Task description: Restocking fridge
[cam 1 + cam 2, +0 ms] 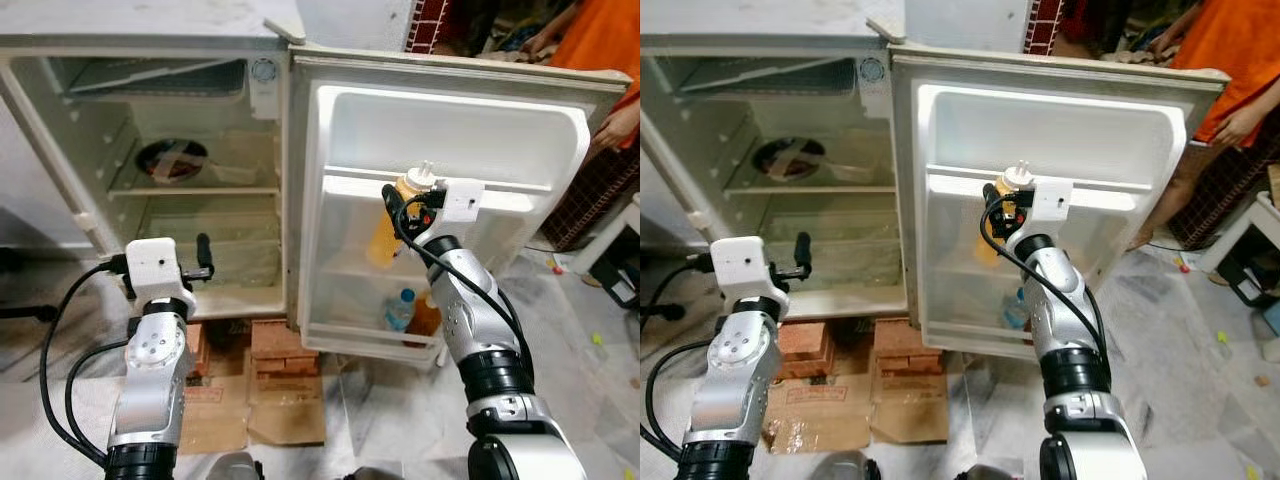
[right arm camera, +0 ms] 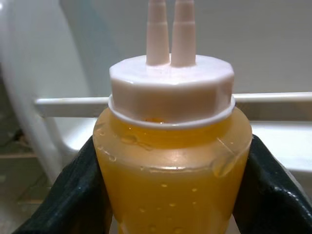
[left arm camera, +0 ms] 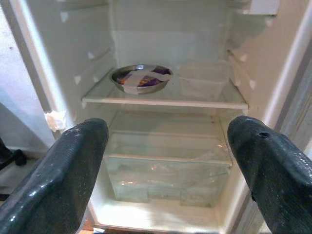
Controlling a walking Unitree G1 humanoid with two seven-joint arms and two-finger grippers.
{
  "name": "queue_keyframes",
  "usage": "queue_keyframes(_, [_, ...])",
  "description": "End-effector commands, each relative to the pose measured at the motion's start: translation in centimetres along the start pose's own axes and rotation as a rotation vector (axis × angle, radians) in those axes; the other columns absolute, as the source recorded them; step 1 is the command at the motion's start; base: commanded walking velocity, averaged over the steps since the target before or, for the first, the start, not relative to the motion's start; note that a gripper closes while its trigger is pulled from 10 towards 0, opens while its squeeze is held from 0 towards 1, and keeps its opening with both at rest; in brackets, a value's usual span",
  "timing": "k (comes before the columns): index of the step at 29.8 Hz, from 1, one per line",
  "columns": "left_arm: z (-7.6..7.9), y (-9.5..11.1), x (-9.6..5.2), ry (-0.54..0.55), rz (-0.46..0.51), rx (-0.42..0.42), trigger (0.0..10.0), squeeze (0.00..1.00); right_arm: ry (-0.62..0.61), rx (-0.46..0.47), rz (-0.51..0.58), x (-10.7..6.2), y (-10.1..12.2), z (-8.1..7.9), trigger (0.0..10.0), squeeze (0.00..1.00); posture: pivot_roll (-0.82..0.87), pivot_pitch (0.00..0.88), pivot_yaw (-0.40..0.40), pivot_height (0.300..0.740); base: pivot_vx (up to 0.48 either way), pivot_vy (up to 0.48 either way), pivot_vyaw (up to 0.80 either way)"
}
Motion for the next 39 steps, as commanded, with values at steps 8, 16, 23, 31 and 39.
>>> queue_keyframes(8, [-0.3,-0.1,-1.0,0.019,-0.012,0.010,10.0,0.00,0.109,-0.008,0.003,-1.4,-0.7,-2.8,10.0,0.00,0.08,0.000,-0.034,0.705,0.000,0.000,0.00])
queue_keyframes(16, [-0.4,-1.0,-2.1,0.008,-0.049,0.027,10.0,0.00,0.128,-0.011,-0.032,-2.1,-1.8,-2.9,10.0,0.00,0.10,0.000,-0.046,0.660,0.000,0.000,0.00])
queue_keyframes(23, [-0.9,-0.8,-1.8,0.042,-0.061,-0.053,10.0,0.00,0.058,0.253,-0.120,-1.1,-2.7,-2.7,10.0,0.00,0.11,0.000,-0.053,0.645,0.000,0.000,0.00])
queue_keyframes(31, [-0.9,-0.7,-1.5,0.042,-0.055,-0.025,10.0,0.00,0.008,0.405,-0.184,-1.4,-3.8,-2.8,10.0,0.00,0.11,0.000,-0.064,0.645,0.000,0.000,0.00])
queue_keyframes(39, [-0.7,-1.1,-0.9,0.036,-0.082,-0.062,10.0,0.00,0.000,0.331,-0.160,-1.3,-3.4,-2.4,10.0,0.00,0.10,0.000,-0.067,0.645,0.000,0.000,0.00])
Point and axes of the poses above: a point about 5 cm out from each wrist's last joint towards the gripper, its own x axis pointing out of the wrist towards the gripper, its own y axis along the axis of the wrist's last joint, z = x × y, the point moved 4 cm from there along x, pointing out of the wrist towards the gripper, and after that the axes turned 15 degrees about -x, right-handed, at the moved point
